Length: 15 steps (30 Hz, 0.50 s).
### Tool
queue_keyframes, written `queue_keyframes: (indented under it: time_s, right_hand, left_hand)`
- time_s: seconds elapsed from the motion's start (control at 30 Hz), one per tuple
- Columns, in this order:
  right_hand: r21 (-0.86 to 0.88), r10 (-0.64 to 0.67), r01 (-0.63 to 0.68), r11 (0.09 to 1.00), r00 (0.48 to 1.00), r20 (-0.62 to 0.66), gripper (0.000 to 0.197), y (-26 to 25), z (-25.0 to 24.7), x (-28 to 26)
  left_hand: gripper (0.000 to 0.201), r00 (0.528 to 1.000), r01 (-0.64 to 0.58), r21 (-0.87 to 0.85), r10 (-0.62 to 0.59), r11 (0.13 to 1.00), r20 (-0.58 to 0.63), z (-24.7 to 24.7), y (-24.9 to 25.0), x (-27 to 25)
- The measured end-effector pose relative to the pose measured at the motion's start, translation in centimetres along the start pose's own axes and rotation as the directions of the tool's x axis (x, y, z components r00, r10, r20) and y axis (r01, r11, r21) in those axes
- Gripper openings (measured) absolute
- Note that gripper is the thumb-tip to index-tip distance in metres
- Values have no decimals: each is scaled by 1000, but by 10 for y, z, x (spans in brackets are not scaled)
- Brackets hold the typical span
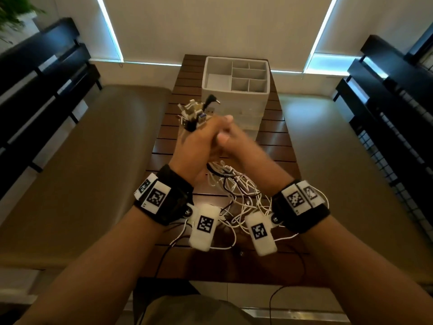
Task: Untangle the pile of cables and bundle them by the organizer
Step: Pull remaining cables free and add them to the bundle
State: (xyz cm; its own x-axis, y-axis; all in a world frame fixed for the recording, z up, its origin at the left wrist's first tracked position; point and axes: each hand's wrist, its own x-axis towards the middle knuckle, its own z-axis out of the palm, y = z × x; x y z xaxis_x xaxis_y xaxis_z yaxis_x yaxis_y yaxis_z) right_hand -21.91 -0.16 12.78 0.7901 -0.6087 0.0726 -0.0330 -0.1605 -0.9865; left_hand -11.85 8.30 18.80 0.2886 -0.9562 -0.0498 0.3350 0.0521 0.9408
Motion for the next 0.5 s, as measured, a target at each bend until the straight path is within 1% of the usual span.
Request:
queue_keyframes:
  time_s: [0.03, 0.07, 0.1, 0.13, 0.17, 0.2, 0.23, 0.27, 0.33, 0.4, 0.5]
  right_hand:
    - [-20, 47, -45, 999, 997, 69, 43, 1, 2, -3]
    - [-93, 77, -62, 994, 982, 171, 41, 2, 3, -7]
    - [-176, 122, -83, 981, 966, 229, 36, 4, 5, -11]
    - [-217, 129, -72, 973, 957, 259, 30, 11, 5, -11]
    - [-248, 107, -40, 968, 958, 266, 24, 10, 7, -10]
    - [-286, 60, 9, 958, 970, 234, 19, 10, 10, -5]
    - [-359, 3, 60, 931, 985, 173, 19, 10, 12, -2]
    - [-431, -65, 110, 896, 991, 118, 21, 12, 15, 4]
    - [-523, -170, 171, 835, 984, 50, 29, 17, 20, 12]
    - [-590, -218, 181, 787, 976, 9, 27, 23, 19, 14]
    - [-666, -196, 117, 737, 980, -44, 22, 37, 6, 14]
  left_hand:
    - [83, 1000, 7, -10, -7, 1000, 9, -2, -1, 3]
    - [83, 999, 0, -5, 0, 1000, 38, -6, 0, 4]
    - [81, 999, -9, -4, 9, 1000, 53, -8, 0, 6]
    - [76, 998, -21, -20, 22, 1000, 58, -13, -3, 10]
    - [69, 997, -34, -48, 37, 998, 66, -18, -5, 15]
    - [63, 996, -42, -80, 48, 996, 78, -24, -7, 19]
    - [59, 995, -44, -108, 52, 993, 79, -27, -8, 21]
    - [58, 996, -42, -133, 52, 990, 76, -31, -7, 21]
    - [58, 996, -63, -157, 72, 986, 51, -38, 0, 20]
    - [58, 992, -113, -153, 120, 982, 37, -44, 11, 17]
    - [58, 985, -164, -182, 170, 970, 18, -61, 29, 12]
